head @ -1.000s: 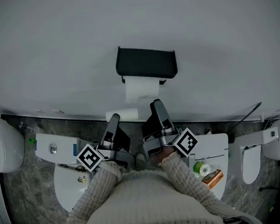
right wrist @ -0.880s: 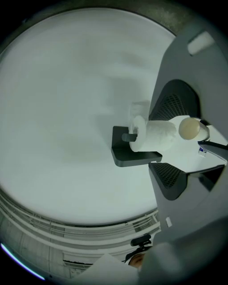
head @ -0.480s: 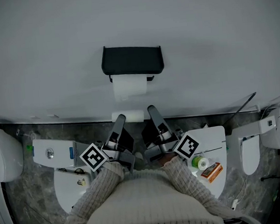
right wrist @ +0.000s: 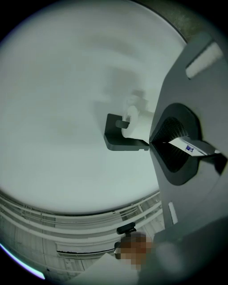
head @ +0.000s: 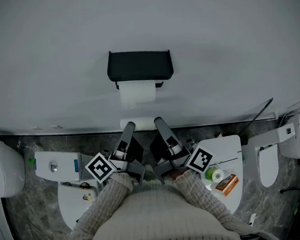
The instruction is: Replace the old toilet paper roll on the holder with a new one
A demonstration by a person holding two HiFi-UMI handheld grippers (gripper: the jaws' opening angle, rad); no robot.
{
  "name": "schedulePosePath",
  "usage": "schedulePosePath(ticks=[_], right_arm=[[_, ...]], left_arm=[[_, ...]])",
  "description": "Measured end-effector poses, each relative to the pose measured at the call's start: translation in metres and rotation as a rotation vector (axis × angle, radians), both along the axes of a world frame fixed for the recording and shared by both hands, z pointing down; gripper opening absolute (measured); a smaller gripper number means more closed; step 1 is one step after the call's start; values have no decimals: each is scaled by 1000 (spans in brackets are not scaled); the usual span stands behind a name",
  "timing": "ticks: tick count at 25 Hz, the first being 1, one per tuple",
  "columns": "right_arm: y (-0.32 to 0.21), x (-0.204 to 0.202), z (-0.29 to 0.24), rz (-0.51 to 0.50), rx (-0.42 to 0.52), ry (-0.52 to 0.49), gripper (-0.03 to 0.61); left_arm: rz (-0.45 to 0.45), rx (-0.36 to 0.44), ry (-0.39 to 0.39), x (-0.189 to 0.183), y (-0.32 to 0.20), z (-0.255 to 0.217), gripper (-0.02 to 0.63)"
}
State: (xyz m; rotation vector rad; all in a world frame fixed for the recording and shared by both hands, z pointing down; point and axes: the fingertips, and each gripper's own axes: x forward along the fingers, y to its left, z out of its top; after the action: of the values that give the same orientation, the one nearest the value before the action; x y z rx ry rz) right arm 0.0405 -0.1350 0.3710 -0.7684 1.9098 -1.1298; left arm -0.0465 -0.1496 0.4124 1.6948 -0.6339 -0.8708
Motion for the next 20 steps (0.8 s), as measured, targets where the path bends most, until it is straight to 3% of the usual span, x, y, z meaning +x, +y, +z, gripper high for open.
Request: schedulePosePath(ticks=[20], right_arm=[[0,-7,2,-30,0,18,-3]], left_arm=[[22,-20,13,7,-3,2,161]])
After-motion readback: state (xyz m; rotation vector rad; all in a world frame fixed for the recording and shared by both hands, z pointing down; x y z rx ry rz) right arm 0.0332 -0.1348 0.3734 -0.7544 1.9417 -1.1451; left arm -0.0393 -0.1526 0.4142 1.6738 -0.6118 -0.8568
